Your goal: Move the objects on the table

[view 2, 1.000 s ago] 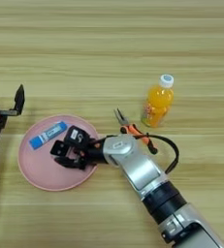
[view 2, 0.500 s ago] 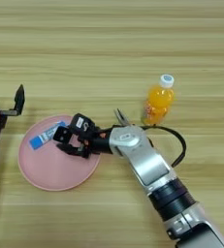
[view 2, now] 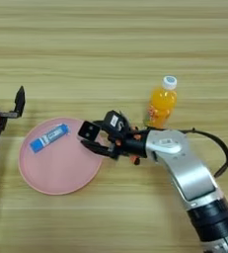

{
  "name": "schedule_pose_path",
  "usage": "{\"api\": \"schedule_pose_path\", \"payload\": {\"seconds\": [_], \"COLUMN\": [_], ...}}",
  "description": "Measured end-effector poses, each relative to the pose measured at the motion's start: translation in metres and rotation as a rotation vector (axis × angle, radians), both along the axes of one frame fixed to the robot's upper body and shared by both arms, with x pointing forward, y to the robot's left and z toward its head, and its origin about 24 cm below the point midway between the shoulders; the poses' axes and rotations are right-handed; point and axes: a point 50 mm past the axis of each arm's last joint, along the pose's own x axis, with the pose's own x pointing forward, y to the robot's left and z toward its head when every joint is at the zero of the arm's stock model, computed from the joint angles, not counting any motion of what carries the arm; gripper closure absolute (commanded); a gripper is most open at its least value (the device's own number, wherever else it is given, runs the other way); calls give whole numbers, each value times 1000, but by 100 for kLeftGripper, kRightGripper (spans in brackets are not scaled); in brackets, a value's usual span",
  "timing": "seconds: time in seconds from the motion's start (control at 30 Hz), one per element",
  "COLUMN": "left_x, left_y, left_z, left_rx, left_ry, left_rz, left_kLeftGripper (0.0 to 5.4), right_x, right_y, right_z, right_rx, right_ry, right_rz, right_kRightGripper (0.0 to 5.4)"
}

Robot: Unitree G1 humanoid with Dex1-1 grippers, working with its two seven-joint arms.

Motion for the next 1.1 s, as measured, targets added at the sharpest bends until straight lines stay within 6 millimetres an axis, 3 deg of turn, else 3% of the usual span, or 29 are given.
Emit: {"api": "schedule_pose_path", "payload": {"seconds": [0.53, 0.8, 1.1], "left_x": [2, 2, 3], "left_y": [1, 1, 2], "left_z": [-1, -1, -2], "left_rx": [4, 5, 9], "left_ry": [3, 1, 3], "left_rz": [0, 0, 0], "left_kLeftGripper": [0, 0, 0], "right_x": [-20, -30, -37], "right_y": [-53, -65, -65], "right_z": [-17, -27, -38], "right_rx": [-112, -141, -162], "right_ry": [30, 77, 119], "right_rz": [78, 111, 150], "right_kRightGripper": [292, 292, 292]}}
